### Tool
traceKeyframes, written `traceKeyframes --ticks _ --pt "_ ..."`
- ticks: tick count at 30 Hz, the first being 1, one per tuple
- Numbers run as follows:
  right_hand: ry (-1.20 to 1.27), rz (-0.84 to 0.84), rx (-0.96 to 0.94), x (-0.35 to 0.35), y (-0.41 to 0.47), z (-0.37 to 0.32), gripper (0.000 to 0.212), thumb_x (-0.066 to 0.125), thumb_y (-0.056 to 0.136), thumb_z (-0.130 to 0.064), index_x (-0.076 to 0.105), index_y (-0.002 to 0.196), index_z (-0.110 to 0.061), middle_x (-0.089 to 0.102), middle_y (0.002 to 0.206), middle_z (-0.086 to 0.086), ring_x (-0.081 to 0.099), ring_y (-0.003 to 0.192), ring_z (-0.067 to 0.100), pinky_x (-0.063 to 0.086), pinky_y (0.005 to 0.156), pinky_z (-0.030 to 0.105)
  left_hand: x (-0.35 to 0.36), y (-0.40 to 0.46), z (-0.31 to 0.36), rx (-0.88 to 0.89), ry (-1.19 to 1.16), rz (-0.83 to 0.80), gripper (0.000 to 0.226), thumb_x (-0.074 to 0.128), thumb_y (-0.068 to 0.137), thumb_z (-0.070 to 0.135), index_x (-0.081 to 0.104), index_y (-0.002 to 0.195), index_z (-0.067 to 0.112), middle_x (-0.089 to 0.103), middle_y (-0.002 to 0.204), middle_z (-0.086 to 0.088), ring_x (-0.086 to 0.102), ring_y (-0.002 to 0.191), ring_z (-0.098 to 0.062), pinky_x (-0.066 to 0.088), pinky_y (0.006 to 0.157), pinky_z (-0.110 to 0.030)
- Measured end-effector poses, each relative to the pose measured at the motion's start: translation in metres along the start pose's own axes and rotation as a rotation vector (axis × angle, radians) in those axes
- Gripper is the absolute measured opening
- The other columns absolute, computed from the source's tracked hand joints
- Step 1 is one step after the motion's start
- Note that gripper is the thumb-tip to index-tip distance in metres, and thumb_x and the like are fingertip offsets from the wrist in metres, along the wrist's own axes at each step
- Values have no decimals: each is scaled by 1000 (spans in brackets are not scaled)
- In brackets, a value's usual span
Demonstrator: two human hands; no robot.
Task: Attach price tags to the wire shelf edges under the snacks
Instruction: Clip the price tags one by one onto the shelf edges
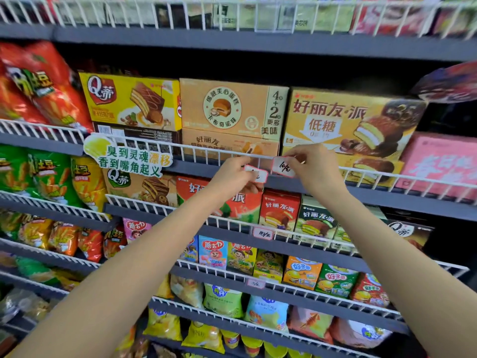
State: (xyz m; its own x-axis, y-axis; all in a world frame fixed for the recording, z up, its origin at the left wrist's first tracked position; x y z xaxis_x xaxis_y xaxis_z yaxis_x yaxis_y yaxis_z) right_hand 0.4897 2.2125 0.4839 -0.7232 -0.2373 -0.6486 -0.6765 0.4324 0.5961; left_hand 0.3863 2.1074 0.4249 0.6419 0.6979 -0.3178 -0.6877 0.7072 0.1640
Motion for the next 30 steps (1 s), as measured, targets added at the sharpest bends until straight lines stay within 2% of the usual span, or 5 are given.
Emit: traceKeyframes --ticks 9,15,18,24,30 --pt "73 11 33 10 3 5 24 64 88 -24 70 74 -6 66 68 9 58 63 20 39 55 23 7 10 -6 -32 -5 -24 63 48 94 -1 18 148 6 64 77 -7 62 61 -16 53 69 -29" --pt "0 47 -25 6 14 0 16 57 91 -17 70 90 -8 63 74 2 53 64 15 35 51 14 2 7 -14 -1 75 -19 61 49 94 1 22 148 10 56 124 -17 63 59 -13 53 63 -20" --pt "-36 48 -90 9 19 -5 14 56 92 -14 68 99 -12 62 79 2 56 71 17 36 53 13 -2 5 -19 27 115 -13 61 50 94 2 26 147 17 42 144 -15 69 72 -25 56 78 -34" --pt "-98 86 -127 16 27 -13 12 56 91 -18 66 96 -15 64 81 1 58 75 21 48 63 32 -13 2 -28 91 254 11 59 51 93 5 36 141 36 67 111 -16 70 68 -25 55 79 -49" --pt "-246 20 -143 32 34 -13 18 56 91 -19 70 102 -15 58 112 8 57 89 26 37 63 27 -15 0 -28 113 353 3 59 47 94 5 34 141 38 61 71 -8 52 38 -2 39 50 -22"
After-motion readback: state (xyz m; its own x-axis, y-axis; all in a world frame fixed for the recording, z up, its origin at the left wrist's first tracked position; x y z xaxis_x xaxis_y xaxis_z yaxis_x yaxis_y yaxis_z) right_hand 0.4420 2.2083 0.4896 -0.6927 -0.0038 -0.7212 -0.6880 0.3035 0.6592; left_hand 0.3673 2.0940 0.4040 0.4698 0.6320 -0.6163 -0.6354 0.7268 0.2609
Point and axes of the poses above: each hand's wrist, its own y-axis towards the middle knuckle, its own x-axis out of the palm, z = x × y, the point moved 9 cm from there along y, towards the middle knuckle
